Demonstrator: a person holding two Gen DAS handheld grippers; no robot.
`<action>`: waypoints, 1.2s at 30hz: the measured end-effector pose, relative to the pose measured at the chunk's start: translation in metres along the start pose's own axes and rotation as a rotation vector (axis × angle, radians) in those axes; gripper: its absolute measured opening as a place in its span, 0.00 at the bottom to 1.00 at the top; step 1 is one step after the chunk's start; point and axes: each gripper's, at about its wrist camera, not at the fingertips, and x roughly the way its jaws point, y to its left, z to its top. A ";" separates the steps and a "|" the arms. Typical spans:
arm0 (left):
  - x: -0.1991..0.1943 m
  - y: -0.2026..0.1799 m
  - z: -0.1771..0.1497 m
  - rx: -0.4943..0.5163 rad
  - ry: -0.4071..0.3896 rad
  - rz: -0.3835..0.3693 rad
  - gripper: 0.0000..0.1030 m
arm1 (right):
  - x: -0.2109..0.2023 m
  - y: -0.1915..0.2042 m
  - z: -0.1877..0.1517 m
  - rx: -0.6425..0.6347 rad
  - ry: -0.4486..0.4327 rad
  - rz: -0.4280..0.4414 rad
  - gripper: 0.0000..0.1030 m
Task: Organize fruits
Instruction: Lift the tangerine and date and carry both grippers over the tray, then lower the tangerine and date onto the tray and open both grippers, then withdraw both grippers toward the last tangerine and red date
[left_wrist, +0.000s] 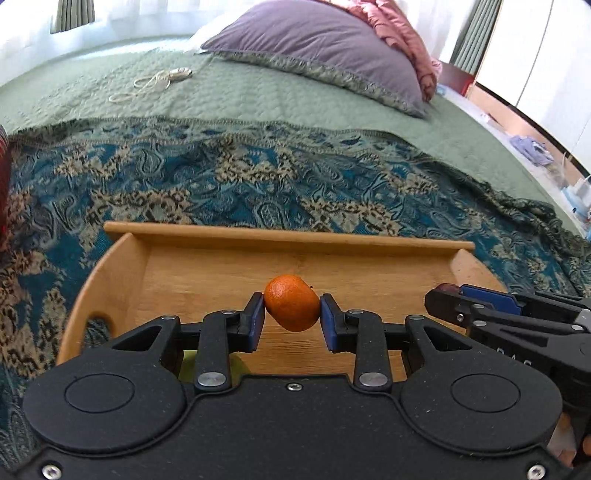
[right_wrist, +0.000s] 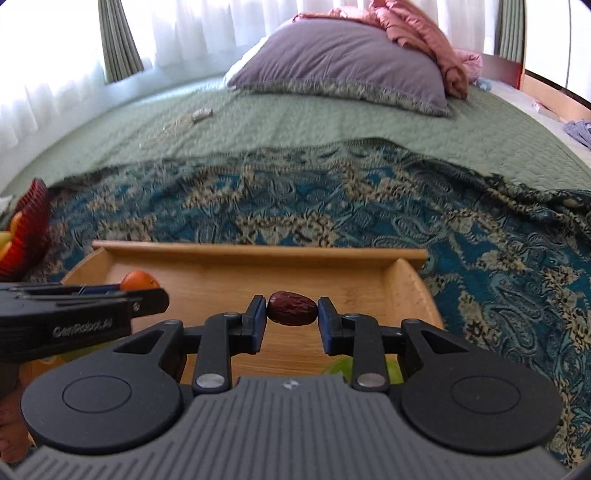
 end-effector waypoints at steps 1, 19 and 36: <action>0.003 -0.002 0.000 0.015 -0.005 0.010 0.30 | 0.003 0.001 -0.001 -0.004 0.005 -0.001 0.33; 0.014 -0.008 -0.003 0.092 0.014 0.037 0.30 | 0.023 0.019 -0.010 -0.125 0.064 0.001 0.33; -0.048 -0.011 -0.018 0.144 -0.153 0.040 0.76 | -0.020 0.016 -0.023 -0.163 -0.068 0.009 0.68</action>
